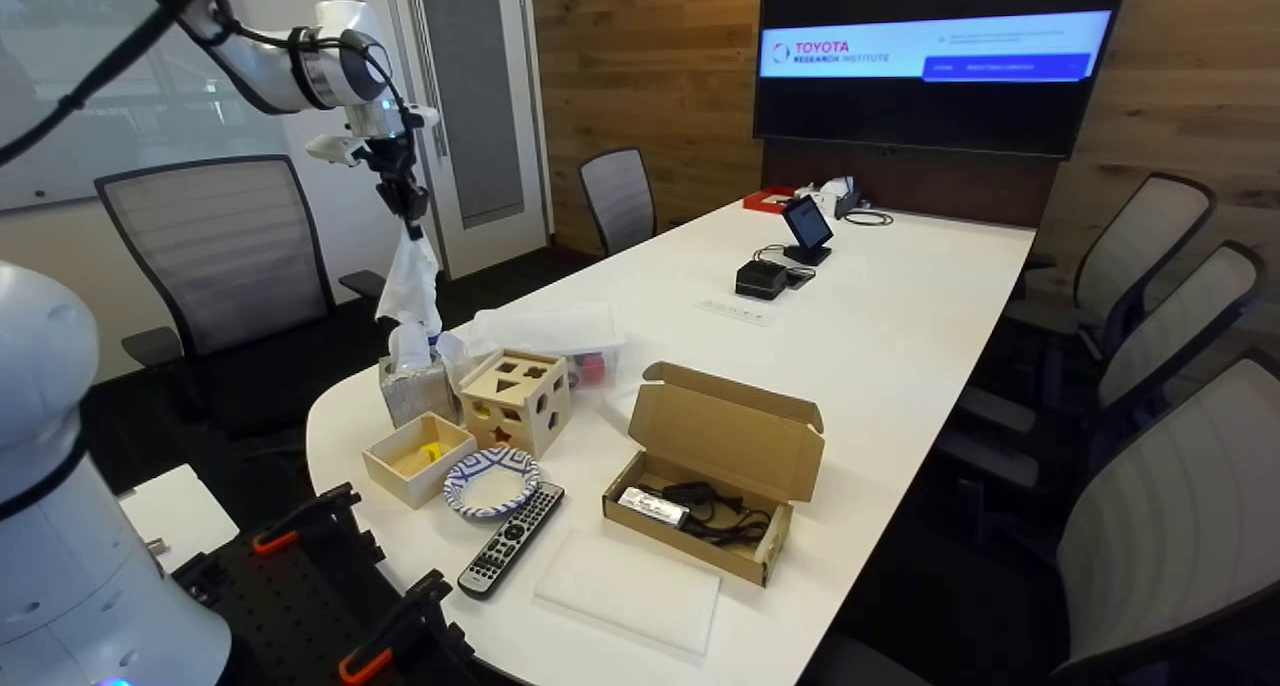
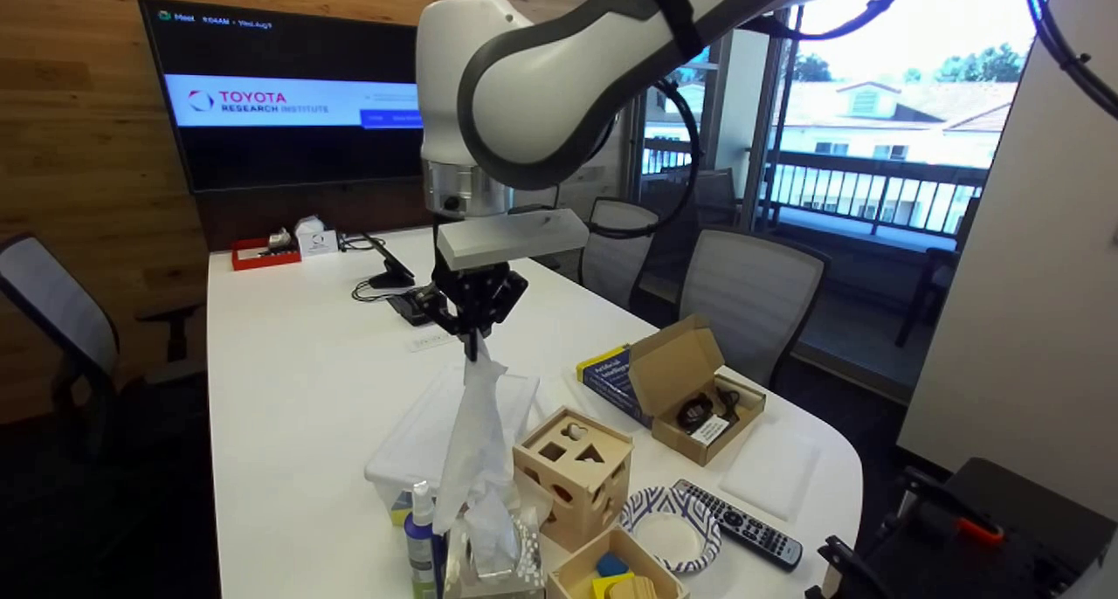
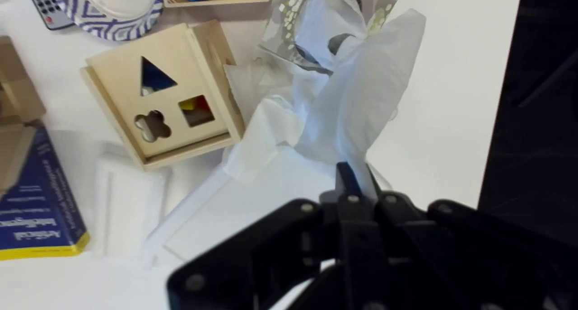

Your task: Wipe the bowl with the tissue

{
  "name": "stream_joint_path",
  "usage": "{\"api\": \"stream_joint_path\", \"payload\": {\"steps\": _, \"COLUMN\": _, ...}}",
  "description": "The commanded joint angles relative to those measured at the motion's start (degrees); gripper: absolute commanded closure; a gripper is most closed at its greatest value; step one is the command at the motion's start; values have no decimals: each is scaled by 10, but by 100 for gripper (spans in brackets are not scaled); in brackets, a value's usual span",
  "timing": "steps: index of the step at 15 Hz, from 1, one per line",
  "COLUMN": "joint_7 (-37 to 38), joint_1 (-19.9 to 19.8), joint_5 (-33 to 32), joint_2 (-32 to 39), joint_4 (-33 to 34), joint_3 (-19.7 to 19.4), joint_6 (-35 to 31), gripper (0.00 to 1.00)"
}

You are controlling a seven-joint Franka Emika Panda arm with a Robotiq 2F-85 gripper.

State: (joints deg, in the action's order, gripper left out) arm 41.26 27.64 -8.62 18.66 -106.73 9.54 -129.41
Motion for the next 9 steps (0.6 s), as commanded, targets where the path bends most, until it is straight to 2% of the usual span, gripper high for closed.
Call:
{"api": "stream_joint_path", "payload": {"steps": 1, "joint_7": 127, "joint_1": 4, "joint_5": -49, "joint_2": -82, "joint_4": -92, "joint_3": -11, "joint_6": 22, "gripper": 100}}
{"api": "stream_joint_path", "payload": {"steps": 5, "joint_7": 269, "joint_1": -11, "joint_5": -92, "joint_2": -129, "joint_4": -183, "joint_3": 5, "joint_6": 47, "gripper": 100}}
{"api": "stream_joint_path", "payload": {"steps": 9, "joint_7": 398, "joint_1": -28, "joint_5": -96, "joint_2": -156, "joint_4": -275, "joint_3": 20, "joint_6": 58, "gripper": 100}}
